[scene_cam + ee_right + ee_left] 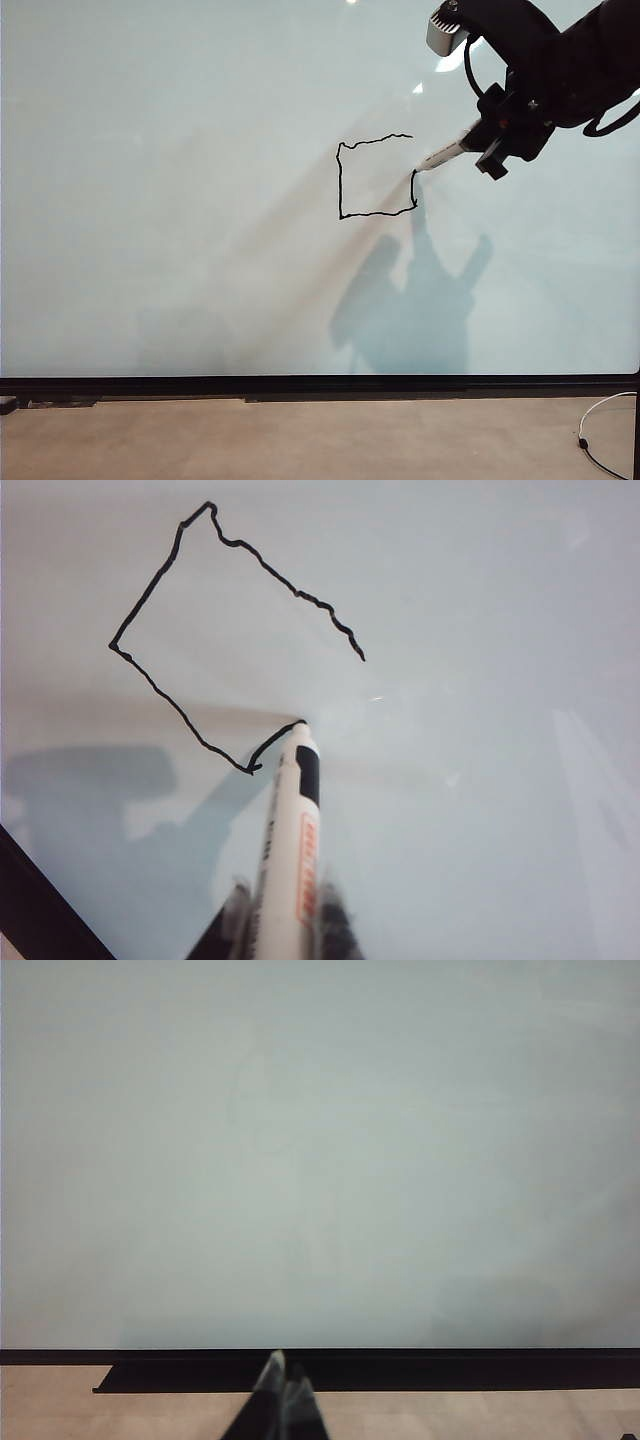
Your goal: Pick up the pen on the shelf to the right of the whiteboard and draw a rectangle.
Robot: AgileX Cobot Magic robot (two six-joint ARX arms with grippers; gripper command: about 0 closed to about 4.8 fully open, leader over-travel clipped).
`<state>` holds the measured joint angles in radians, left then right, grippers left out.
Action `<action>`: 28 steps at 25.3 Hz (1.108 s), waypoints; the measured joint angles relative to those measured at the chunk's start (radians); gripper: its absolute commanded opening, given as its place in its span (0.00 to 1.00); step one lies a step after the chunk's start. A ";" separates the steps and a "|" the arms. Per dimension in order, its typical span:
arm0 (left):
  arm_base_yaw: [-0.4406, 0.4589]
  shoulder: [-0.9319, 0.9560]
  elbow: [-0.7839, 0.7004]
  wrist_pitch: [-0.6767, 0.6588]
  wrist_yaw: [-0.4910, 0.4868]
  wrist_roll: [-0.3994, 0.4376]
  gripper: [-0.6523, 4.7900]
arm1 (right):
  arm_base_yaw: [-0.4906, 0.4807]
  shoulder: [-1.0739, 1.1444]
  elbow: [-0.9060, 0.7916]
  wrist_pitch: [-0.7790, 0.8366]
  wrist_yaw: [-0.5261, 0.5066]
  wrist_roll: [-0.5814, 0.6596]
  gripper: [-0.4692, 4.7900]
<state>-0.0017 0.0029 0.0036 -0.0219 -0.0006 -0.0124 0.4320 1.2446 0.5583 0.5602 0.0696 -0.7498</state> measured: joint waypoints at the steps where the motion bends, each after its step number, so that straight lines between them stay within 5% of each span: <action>1: 0.000 0.000 0.000 0.000 0.000 0.000 0.11 | 0.000 -0.002 0.000 0.000 0.001 0.000 0.08; 28: 0.000 0.000 0.000 0.000 0.000 0.000 0.11 | 0.004 -0.031 0.000 0.030 0.000 -0.005 0.08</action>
<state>-0.0017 0.0029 0.0036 -0.0219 -0.0006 -0.0124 0.4362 1.2133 0.5587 0.5903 0.0700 -0.7544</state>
